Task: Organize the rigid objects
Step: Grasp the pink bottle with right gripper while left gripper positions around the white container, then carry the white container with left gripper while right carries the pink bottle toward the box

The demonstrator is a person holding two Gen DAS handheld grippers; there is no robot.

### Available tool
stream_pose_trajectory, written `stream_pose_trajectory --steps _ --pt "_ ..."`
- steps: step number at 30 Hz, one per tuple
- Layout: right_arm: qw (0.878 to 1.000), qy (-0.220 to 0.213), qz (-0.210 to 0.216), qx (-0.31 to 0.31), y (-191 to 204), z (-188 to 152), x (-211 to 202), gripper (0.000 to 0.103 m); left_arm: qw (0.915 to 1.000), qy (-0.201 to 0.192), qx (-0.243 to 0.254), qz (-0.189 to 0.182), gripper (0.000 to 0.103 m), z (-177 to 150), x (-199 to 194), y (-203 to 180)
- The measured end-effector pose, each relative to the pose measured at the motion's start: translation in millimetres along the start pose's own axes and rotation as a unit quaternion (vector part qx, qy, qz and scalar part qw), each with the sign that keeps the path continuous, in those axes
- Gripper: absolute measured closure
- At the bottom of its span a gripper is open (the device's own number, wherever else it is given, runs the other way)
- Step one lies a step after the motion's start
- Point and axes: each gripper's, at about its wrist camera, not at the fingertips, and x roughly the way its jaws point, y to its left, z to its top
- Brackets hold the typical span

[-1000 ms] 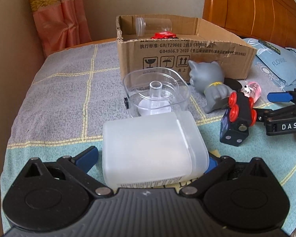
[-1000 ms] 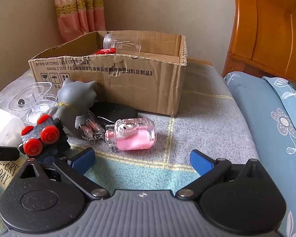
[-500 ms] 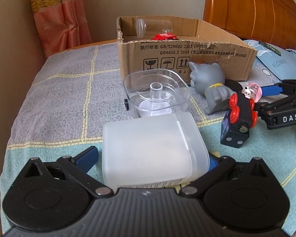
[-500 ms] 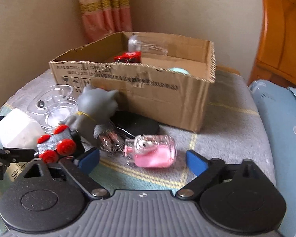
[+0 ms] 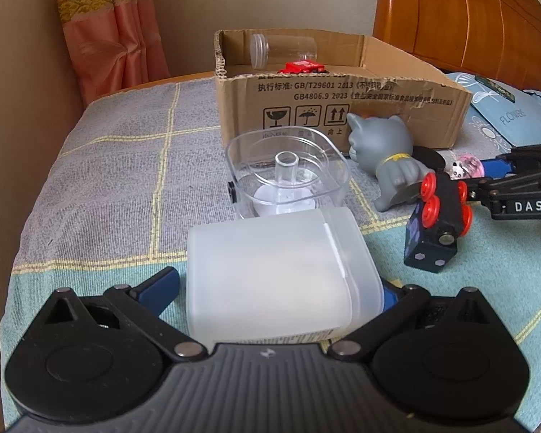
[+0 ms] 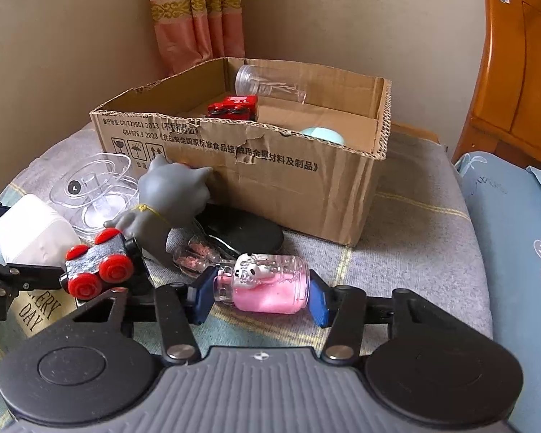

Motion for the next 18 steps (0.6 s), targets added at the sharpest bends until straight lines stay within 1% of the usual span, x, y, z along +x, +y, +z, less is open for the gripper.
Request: stream_pose_trajectory --steps 6,10,15,18 --pt "1.000 0.010 -0.010 0.007 -1 -9 -12 0.046 1.0000 0.004 -0.004 0.003 0.001 1 0 0" --pt "1.000 0.013 -0.009 0.009 -1 -13 -18 0.046 0.9999 0.006 -0.009 0.007 0.001 2 1 -1" --pt "1.000 0.008 -0.003 0.011 0 -12 -17 0.045 0.9997 0.007 -0.020 0.011 0.001 3 2 0" --pt "1.000 0.009 -0.006 0.005 2 -10 -14 0.045 0.9997 0.009 -0.019 0.014 0.001 3 2 0"
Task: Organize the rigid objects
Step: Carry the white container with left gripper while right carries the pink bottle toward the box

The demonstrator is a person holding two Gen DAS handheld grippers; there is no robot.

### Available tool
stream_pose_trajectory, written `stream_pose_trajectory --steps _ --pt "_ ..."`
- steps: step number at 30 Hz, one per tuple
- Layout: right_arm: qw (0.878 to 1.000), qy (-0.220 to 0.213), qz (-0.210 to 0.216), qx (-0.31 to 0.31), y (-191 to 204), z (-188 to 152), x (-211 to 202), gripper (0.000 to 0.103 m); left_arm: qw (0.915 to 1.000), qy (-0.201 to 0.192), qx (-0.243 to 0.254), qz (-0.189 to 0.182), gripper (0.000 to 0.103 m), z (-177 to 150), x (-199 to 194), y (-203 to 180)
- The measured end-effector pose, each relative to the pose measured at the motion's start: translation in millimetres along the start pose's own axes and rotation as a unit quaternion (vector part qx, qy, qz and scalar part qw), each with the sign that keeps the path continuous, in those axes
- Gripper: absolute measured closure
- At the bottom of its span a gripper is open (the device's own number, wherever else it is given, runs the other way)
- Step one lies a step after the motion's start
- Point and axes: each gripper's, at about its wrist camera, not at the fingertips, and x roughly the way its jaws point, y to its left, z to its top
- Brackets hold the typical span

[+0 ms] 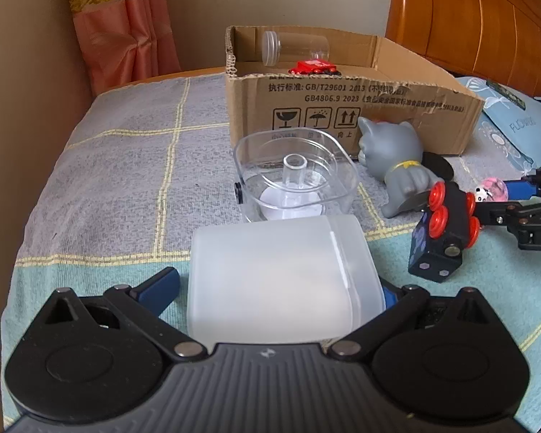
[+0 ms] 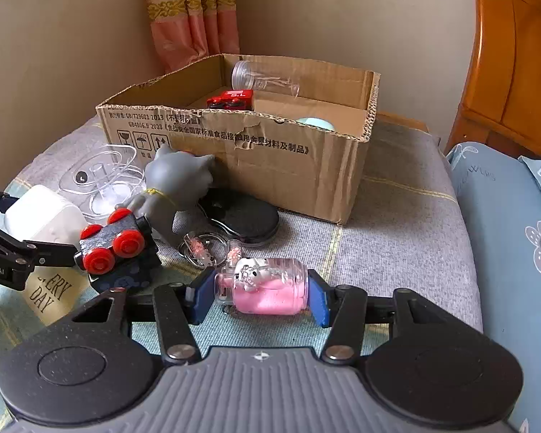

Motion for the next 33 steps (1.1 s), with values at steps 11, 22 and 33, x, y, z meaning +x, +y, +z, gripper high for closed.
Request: stream_pose_trajectory --steps 11,22,33 --pt "1.000 0.004 -0.001 -0.007 1 -2 1 0.046 0.9999 -0.012 -0.011 -0.002 0.003 6 -8 2" --pt "0.999 0.020 0.003 -0.025 5 8 -10 0.047 0.9996 0.018 0.014 -0.019 0.020 15 -9 6" --pt "0.997 0.017 0.019 -0.072 5 33 -53 0.047 0.9951 0.041 0.081 -0.038 0.020 41 -50 10"
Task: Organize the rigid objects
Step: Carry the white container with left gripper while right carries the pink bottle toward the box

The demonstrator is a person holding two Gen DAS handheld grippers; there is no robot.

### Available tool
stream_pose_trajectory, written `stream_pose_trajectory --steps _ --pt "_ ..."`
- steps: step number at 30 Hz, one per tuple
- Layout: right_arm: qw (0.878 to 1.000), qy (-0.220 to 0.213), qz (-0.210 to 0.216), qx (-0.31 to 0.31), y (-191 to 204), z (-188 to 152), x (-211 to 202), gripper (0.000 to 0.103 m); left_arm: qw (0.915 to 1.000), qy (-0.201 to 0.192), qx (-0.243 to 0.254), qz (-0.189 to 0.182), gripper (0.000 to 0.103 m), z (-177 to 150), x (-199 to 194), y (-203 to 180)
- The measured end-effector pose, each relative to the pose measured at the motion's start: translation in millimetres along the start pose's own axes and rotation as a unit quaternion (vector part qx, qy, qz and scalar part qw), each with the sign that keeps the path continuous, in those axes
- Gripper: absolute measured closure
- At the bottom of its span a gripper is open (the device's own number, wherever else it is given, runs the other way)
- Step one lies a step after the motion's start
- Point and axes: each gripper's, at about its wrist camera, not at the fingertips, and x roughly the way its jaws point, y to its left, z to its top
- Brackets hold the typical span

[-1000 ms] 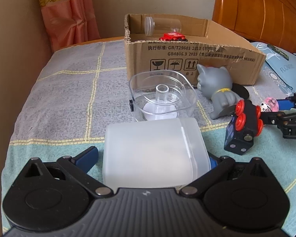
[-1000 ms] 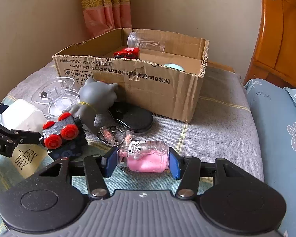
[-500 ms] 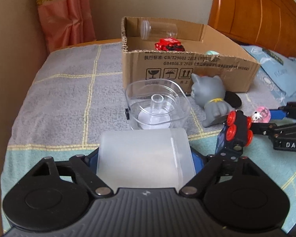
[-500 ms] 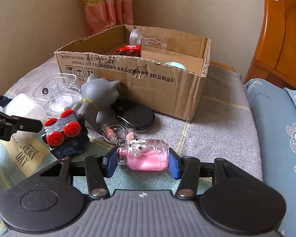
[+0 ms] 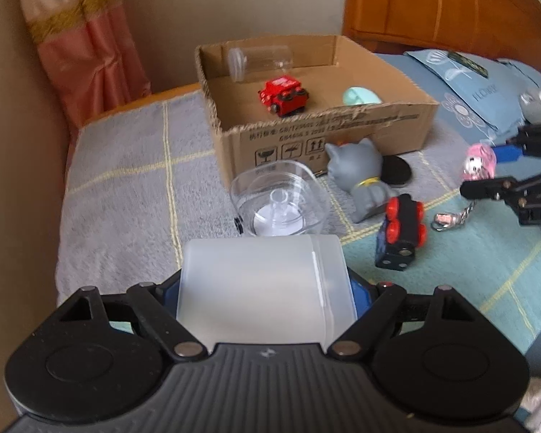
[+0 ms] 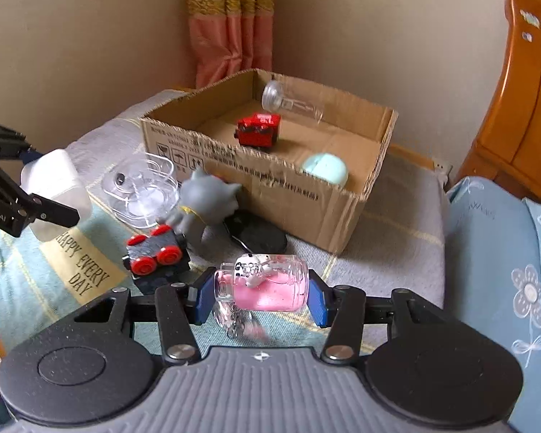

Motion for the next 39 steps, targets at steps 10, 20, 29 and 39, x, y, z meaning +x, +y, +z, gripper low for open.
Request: stream_pose_trajectory --steps 10,20,29,39 --pt "1.000 -0.022 0.006 -0.012 -7 24 -35 0.047 0.9991 -0.019 0.037 -0.013 0.020 36 -38 -6" --pt "0.997 -0.072 0.001 -0.016 -20 68 -56 0.047 0.9968 -0.059 0.054 -0.001 0.020 101 -35 -11" --pt "0.996 -0.089 -0.004 -0.006 -38 110 -46 0.047 0.9971 -0.058 0.049 -0.005 0.020 140 -2 -13" --pt "0.997 -0.083 -0.003 0.000 -52 141 -17 0.047 0.9982 -0.050 0.032 -0.009 0.018 149 38 -7"
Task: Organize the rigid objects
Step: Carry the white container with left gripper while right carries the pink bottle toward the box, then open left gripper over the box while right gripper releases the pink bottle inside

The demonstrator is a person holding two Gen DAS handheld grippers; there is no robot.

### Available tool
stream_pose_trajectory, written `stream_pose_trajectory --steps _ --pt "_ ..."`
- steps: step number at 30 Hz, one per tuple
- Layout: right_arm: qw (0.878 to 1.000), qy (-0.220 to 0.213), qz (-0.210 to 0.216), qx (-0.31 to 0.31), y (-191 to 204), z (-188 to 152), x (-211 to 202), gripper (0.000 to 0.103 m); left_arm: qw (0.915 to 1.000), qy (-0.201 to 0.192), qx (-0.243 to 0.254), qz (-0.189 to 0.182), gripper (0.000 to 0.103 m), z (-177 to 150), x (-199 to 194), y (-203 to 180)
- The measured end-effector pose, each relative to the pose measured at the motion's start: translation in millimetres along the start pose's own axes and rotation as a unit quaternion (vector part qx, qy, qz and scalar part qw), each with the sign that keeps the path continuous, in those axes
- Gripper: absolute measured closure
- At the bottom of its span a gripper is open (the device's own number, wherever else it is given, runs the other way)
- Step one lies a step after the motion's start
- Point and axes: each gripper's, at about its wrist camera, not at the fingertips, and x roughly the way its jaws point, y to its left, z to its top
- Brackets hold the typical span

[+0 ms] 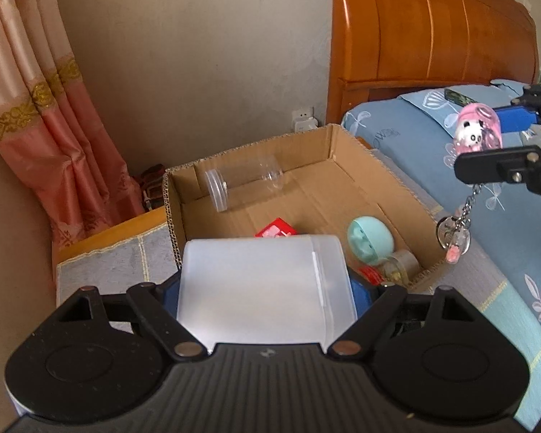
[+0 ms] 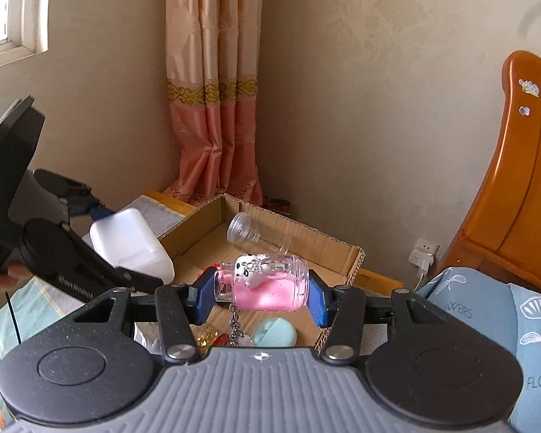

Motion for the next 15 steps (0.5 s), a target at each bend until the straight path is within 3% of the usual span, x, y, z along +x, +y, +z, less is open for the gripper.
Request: stream_pose_trajectory --steps 2,15 --pt "1.000 0.005 0.000 0.003 -2 3 9 0.047 1.0000 -0.005 -0.003 0.003 0.012 1 2 2" --pt "0.998 0.054 -0.022 0.030 -20 25 88 0.047 0.9998 -0.019 0.001 -0.007 0.010 -20 -6 6"
